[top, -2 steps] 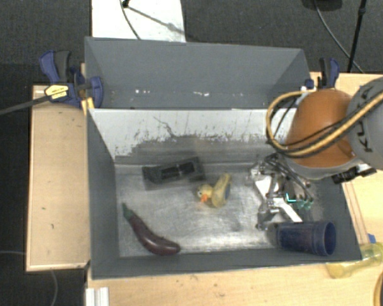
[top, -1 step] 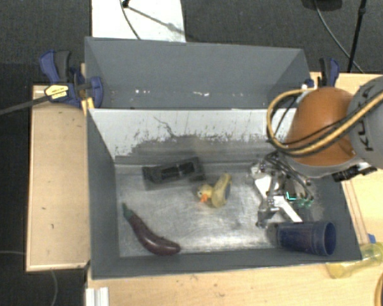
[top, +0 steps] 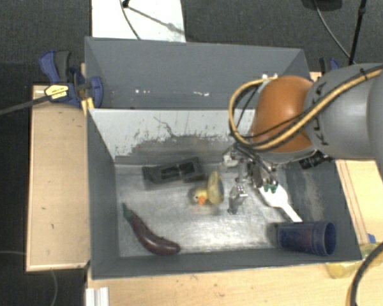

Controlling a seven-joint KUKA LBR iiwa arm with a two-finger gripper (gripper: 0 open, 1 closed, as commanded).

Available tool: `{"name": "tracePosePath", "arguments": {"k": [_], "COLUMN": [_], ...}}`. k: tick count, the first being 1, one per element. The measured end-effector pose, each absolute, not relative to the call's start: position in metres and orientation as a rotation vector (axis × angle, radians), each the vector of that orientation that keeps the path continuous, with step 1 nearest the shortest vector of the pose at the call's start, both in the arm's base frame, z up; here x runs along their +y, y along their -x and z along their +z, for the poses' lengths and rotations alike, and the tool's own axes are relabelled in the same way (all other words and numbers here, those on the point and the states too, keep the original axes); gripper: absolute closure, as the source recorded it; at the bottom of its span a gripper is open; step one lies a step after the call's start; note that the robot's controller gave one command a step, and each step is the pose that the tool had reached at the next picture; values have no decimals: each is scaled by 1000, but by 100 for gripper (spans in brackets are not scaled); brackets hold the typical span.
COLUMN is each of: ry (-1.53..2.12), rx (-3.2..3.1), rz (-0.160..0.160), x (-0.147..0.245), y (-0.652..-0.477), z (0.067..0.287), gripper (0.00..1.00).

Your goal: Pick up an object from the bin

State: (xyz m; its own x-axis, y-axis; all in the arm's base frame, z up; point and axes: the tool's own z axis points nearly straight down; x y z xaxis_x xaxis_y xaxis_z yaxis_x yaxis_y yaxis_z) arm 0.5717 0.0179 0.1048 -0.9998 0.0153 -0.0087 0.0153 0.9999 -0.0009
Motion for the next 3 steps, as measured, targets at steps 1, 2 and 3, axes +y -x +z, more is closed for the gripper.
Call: {"name": "tracePosePath", "arguments": {"k": [1,2,3], "ry": [69,70,266], "rx": [3111,3111,3126], "rz": [1,0,0], "x": [33,33,18], "y": [-548,-548,-525], "z": [78,78,220], "gripper": [100,100,100]}}
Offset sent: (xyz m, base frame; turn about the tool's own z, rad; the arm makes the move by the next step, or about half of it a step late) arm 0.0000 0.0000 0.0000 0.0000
